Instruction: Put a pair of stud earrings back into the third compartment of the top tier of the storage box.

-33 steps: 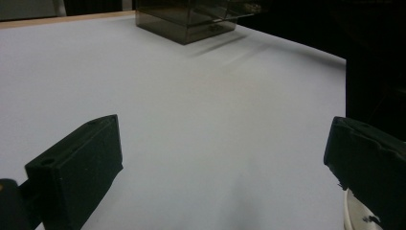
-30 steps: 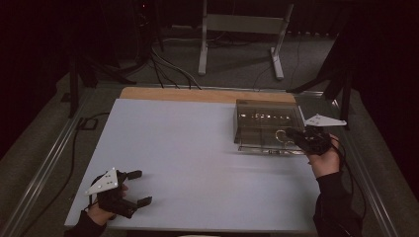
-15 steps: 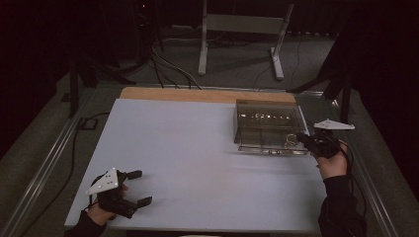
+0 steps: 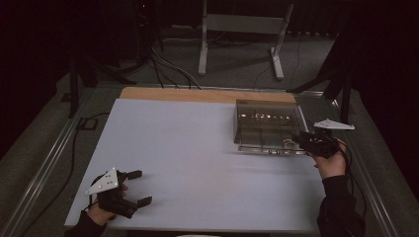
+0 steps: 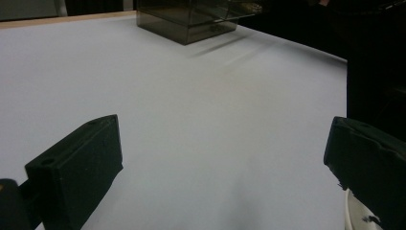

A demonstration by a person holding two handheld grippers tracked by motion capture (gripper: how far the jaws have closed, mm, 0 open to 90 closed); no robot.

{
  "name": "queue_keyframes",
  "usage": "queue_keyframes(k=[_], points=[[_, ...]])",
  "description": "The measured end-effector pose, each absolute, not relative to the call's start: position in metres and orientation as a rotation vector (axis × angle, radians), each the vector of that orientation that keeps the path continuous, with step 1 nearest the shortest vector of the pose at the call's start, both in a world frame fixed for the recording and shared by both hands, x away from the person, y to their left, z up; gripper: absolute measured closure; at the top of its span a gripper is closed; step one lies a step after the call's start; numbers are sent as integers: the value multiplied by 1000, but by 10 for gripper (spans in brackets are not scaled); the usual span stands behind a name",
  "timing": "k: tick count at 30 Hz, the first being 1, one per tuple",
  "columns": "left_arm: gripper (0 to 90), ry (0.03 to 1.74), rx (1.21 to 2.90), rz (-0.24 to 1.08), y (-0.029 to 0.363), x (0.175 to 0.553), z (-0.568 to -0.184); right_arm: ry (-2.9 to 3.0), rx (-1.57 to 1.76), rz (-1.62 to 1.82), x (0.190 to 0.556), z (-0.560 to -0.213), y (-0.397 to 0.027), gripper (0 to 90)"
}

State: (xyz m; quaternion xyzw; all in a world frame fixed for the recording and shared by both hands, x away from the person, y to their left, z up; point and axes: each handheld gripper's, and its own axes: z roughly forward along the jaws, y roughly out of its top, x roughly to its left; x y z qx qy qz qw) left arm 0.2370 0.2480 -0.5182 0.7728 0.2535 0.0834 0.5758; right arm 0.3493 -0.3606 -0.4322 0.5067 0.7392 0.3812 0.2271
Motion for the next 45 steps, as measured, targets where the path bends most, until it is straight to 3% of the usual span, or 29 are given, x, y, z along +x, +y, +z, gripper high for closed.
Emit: queue_keyframes(k=[11,14,19,21,34,45], points=[[5,592,1805,194,249,237,-518,2089,1275,1217,346,-408,-313,265],[5,593,1801,194,249,237,-517,2134,1226,1292,345,-404,-299,145],[5,591,1803,191,249,237,-518,2191,1180,1308,346,-402,-279,119],[5,589,1810,192,249,237,-518,2238,1124,1309,346,-403,-264,0],[5,593,1804,200,250,235,-517,2353,958,1364,332,-414,-203,0],[5,593,1803,206,251,234,-517,2424,909,1369,312,-444,-185,0]])
